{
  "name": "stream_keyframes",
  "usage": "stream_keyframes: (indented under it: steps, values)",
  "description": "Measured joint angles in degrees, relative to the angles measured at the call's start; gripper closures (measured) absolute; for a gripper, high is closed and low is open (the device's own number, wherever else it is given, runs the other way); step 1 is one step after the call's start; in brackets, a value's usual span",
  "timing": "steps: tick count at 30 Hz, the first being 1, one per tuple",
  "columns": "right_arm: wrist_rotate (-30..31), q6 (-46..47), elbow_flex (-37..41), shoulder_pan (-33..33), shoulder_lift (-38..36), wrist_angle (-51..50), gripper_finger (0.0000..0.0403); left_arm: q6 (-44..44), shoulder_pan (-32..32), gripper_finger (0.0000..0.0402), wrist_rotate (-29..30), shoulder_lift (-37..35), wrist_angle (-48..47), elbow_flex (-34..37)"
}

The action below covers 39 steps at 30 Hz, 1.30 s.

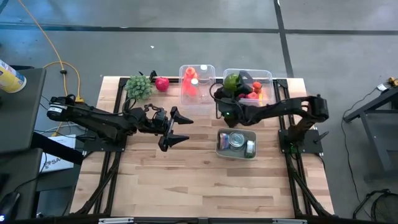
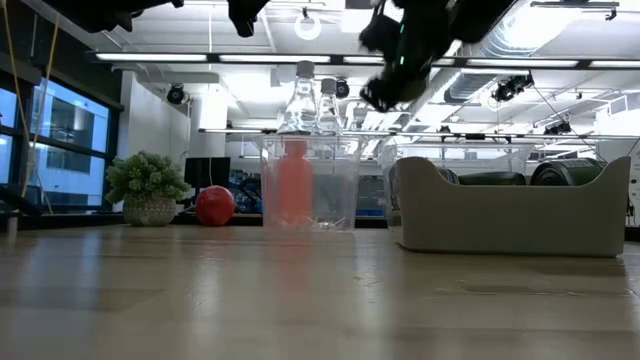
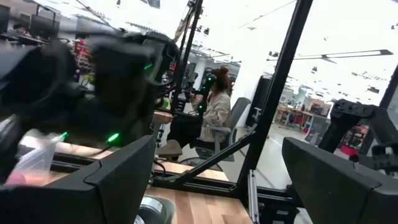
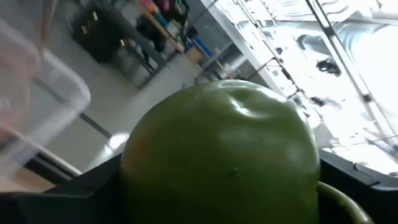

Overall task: Pick & Place Food Item
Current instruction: Put the green apple into the right transparent bin

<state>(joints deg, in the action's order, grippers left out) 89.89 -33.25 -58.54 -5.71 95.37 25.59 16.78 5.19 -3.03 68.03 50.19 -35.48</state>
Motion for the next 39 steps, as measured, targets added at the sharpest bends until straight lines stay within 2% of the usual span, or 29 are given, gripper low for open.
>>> stream_keyframes:
  steps: [8,13,15,17,19,22,24,26,33,37,39]
  values:
    - [0.02,3.59,3.31,4.96,-8.83,-3.06,0.0060,0.69,-0.02,0.0059,-0.32,-0.02,-1.47,0.00]
    - [-0.23,8.95,9.56,4.07,-15.61,-3.34,0.0060,0.70,-0.02,0.0059,-0.33,0.00,-5.77,0.00]
    - [-2.47,12.67,12.69,3.06,-18.69,-3.15,0.0060,0.74,-0.02,0.0059,-0.34,0.00,-6.09,0.00]
    - [-7.51,17.40,15.98,1.97,-21.88,-3.67,0.0060,0.85,-0.02,0.0059,-0.34,0.00,-6.16,0.00]
    - [-16.85,23.57,18.82,0.92,-25.06,-5.64,0.0060,0.87,-0.02,0.0059,-0.42,0.00,-6.19,0.00]
    - [-34.25,32.38,22.09,-1.63,-29.10,-9.43,0.0060,0.66,-0.02,0.0059,-0.47,0.00,-6.23,0.00]
    - [-40.21,33.99,23.57,-3.61,-30.63,-9.99,0.0060,0.66,-0.04,0.0059,-0.45,0.00,-6.23,0.00]
    - [-40.22,33.88,24.32,-5.08,-31.35,-10.01,0.0060,0.64,-0.10,0.0059,-0.43,0.00,-6.24,0.00]
    - [-31.14,31.25,24.41,-9.28,-31.56,-10.03,0.0060,0.61,-0.47,0.0059,0.30,0.00,-6.43,0.00]
    - [-30.54,30.42,24.41,-9.84,-31.47,-10.60,0.0060,0.61,-1.06,0.0059,0.31,0.00,-6.45,0.00]
    - [-32.83,29.95,24.41,-9.87,-31.02,-10.57,0.0060,0.61,-1.29,0.0059,0.31,0.00,-6.45,0.00]
